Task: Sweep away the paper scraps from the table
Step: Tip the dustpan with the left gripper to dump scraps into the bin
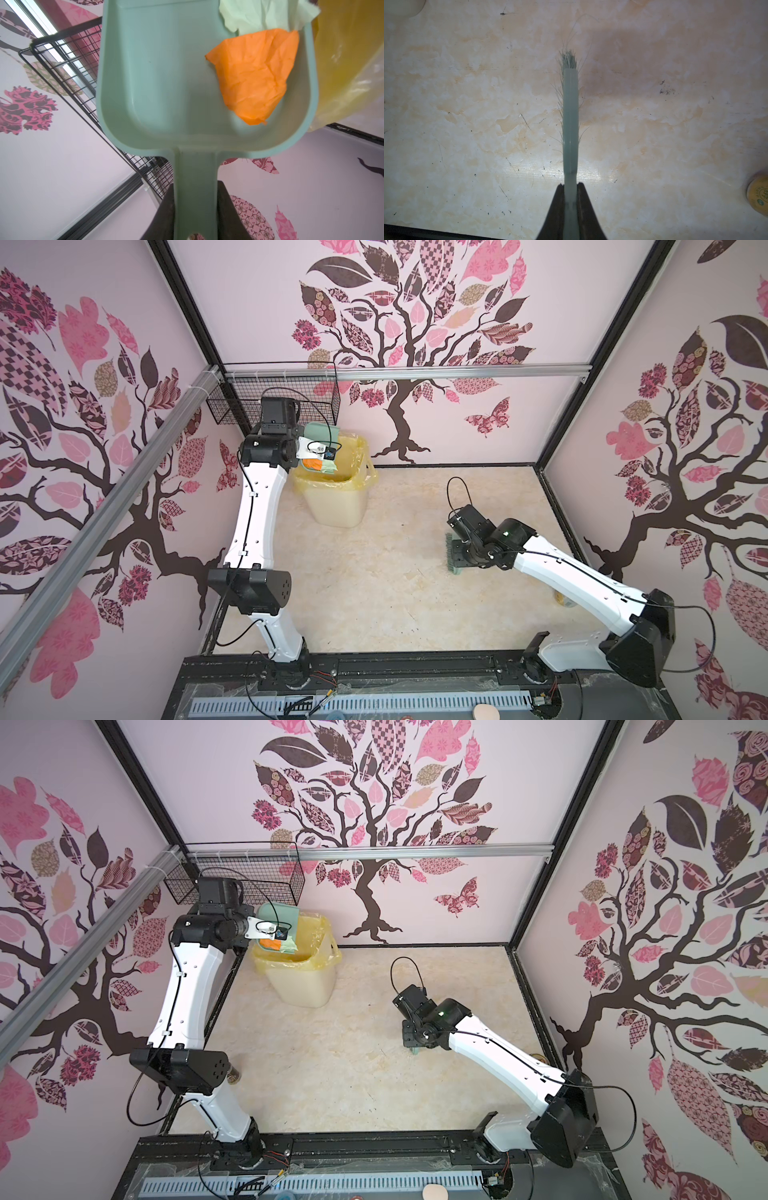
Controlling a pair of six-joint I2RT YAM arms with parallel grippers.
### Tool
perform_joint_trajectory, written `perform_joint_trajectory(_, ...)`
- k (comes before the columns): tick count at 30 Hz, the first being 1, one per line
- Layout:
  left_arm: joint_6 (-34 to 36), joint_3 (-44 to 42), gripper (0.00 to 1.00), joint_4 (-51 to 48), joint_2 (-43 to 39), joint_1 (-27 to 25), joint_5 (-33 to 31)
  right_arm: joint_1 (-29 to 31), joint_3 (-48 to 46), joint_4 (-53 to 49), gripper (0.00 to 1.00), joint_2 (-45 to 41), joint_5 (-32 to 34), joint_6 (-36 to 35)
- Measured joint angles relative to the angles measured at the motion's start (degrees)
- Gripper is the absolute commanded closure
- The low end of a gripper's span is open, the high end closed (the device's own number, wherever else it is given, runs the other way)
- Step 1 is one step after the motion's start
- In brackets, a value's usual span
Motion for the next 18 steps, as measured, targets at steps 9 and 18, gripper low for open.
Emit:
perform_joint_trajectory(9,6.75,-19.54,1.00,14.23,-9.07,-1.99,1.11,0.00,-0.04,0.11,1.00,-0.35,-0.39,0.15)
perform_joint_trajectory(18,3.43,-12.59,1.00,13.75,-5.73,-1.97,2.03,0.00,-0.52,0.52,1.00,-0.81,-0.50,0.33)
